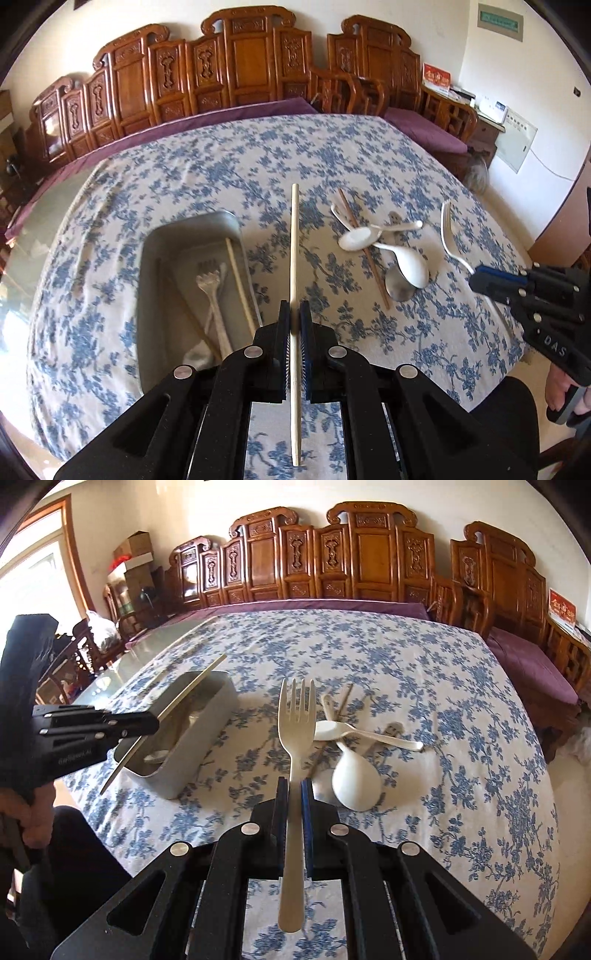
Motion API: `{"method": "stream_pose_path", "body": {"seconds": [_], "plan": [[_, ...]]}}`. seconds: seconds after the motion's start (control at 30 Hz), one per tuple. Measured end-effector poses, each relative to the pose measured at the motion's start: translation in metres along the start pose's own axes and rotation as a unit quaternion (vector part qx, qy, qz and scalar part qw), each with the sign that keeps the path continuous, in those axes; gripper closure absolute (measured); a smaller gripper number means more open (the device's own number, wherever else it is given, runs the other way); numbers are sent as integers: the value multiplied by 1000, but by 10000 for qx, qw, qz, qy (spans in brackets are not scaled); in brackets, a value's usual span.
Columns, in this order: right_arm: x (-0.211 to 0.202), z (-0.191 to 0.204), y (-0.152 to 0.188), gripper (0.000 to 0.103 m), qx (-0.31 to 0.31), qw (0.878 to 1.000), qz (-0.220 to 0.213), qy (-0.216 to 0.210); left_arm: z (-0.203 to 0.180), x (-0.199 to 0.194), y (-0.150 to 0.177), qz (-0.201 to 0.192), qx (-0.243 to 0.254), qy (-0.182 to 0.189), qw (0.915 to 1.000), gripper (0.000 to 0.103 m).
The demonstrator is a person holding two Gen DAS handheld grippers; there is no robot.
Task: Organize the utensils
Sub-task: 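Carry the chopstick into the grey tray and open the left gripper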
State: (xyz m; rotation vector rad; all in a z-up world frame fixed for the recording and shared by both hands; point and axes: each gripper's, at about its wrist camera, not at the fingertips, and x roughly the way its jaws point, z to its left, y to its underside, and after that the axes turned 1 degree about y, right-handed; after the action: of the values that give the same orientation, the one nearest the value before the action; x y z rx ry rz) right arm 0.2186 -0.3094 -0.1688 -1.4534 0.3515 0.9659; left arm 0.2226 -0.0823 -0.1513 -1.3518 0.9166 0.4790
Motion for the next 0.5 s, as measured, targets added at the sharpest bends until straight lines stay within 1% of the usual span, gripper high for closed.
{"method": "stream_pose_path", "body": {"seconds": [0.2, 0.4, 0.5], "plan": [[-9, 14, -4, 94, -71, 9999, -101, -106, 18, -6, -5, -86, -140, -31, 9999, 99], [-16, 25, -8, 94, -115, 9995, -191, -217, 38, -2, -5, -58, -302, -112, 9995, 99], [-16, 29, -9, 94, -141, 9995, -203, -209, 50, 4, -5, -1, -363, -186, 9992, 99]]}}
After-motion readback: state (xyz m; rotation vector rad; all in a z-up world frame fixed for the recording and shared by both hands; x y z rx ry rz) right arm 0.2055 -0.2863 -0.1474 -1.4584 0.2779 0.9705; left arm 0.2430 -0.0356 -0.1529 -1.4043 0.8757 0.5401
